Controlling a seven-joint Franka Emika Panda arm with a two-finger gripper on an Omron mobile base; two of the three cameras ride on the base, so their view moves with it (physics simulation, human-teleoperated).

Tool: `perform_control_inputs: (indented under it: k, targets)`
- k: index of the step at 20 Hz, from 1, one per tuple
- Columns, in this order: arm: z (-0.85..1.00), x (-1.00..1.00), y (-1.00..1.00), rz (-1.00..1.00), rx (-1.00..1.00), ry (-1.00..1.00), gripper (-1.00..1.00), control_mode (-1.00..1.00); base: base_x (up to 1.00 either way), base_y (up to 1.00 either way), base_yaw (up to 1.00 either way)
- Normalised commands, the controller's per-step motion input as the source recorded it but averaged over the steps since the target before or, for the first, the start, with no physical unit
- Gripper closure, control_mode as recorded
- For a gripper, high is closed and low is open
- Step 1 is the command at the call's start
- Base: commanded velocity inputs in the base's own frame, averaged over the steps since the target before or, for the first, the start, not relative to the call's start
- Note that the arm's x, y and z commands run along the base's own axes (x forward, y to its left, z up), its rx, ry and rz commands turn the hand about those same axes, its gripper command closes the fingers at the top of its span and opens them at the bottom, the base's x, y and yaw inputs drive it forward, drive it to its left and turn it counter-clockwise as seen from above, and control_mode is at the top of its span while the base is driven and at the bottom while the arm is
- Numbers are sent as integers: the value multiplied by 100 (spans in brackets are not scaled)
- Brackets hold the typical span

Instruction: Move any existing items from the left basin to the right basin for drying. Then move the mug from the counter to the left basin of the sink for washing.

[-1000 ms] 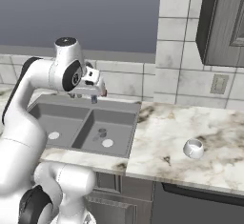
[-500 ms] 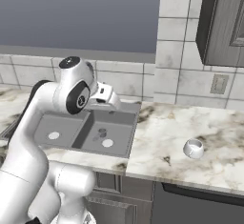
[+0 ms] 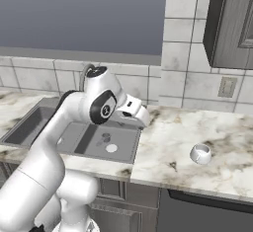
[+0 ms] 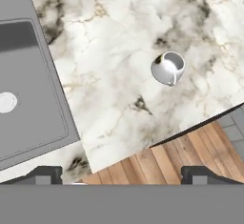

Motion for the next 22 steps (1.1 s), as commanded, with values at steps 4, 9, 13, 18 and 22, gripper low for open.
perform_control_inputs:
  k: [4, 9, 13, 18, 22]
  targets:
    - [0, 0, -81, -15, 2, 4, -100, -100, 0, 0, 0]
    - [-2, 0, -84, -6, 12, 3, -100, -100, 0, 0, 0]
    - [-25, -13, -59, -2, 14, 3, -100, -100, 0, 0, 0]
    - [-72, -3, -62, -1, 10, 0, -100, -100, 0, 0, 0]
    - [-61, 0, -34, 0, 8, 0, -100, -100, 0, 0, 0]
